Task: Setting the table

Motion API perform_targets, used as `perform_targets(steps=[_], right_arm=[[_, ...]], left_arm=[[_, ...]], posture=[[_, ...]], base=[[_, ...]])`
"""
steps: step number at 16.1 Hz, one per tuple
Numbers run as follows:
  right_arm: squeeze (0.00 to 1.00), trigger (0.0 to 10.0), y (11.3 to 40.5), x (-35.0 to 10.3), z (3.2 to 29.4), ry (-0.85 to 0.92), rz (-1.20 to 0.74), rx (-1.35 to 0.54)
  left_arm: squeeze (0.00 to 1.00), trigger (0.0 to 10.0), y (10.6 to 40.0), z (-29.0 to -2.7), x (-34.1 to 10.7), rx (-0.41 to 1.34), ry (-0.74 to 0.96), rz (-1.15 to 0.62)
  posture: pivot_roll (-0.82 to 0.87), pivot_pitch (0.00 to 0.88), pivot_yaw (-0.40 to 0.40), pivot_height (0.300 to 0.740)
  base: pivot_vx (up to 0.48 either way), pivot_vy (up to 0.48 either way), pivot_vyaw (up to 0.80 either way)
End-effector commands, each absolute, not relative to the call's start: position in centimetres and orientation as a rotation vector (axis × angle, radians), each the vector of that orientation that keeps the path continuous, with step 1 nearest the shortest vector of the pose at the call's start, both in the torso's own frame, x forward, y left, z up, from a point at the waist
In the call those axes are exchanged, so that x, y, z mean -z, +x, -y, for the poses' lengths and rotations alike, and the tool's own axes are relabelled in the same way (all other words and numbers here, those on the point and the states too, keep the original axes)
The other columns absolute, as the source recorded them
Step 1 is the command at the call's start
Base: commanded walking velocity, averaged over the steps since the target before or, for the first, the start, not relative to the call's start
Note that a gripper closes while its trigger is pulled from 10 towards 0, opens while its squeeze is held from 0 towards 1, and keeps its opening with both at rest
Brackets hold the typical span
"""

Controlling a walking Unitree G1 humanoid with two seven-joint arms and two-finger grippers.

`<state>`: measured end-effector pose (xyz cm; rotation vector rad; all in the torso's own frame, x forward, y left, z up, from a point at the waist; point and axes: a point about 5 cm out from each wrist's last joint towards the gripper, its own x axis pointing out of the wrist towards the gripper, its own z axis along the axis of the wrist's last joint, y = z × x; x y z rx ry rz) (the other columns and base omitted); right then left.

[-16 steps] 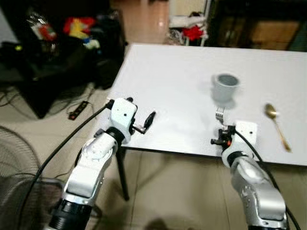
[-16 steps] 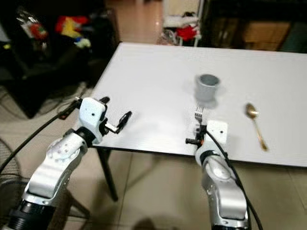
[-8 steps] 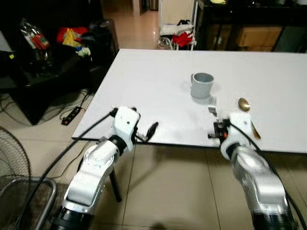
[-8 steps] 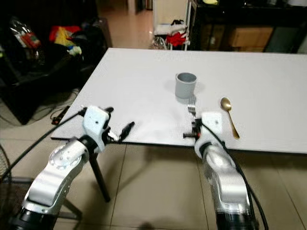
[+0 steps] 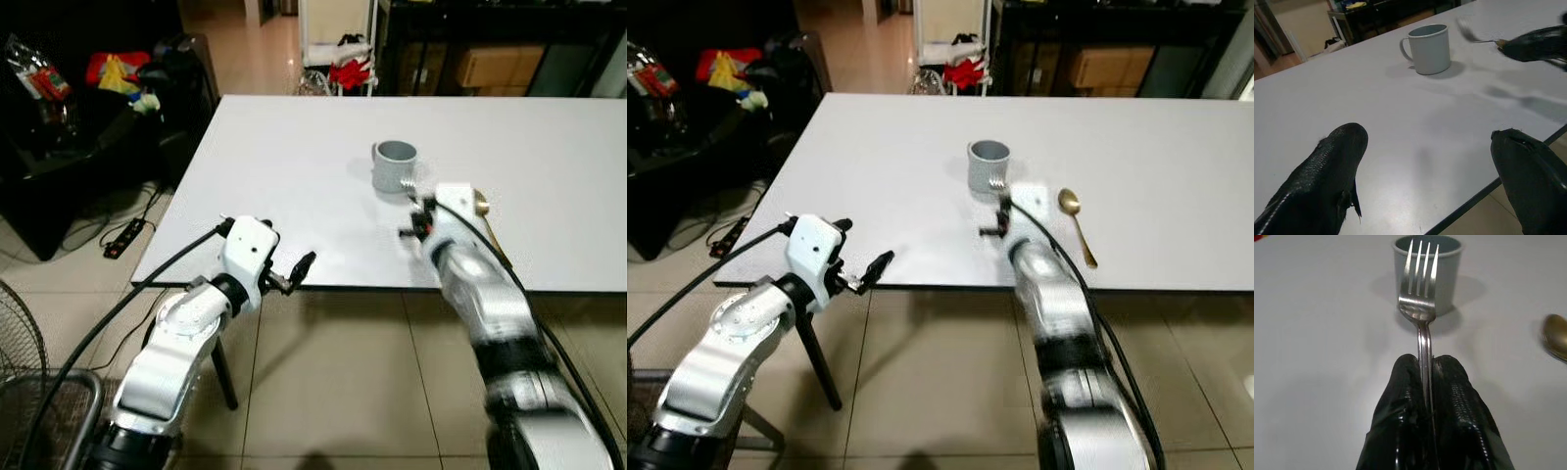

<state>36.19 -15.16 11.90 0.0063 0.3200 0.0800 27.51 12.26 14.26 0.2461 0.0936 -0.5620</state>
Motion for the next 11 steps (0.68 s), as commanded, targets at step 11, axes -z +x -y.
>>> perform_targets(steps=[11], right_arm=[[0.0,10.0,38.5,-12.2,8.9,0.055,-0.358,-0.234]], left_arm=[[0.0,10.0,24.8,-15.0,-15.6,0.517,0.281,-0.131]], posture=[[0.1,0.139,-0.027,0.74]], base=[[0.0,0.0,0.0]])
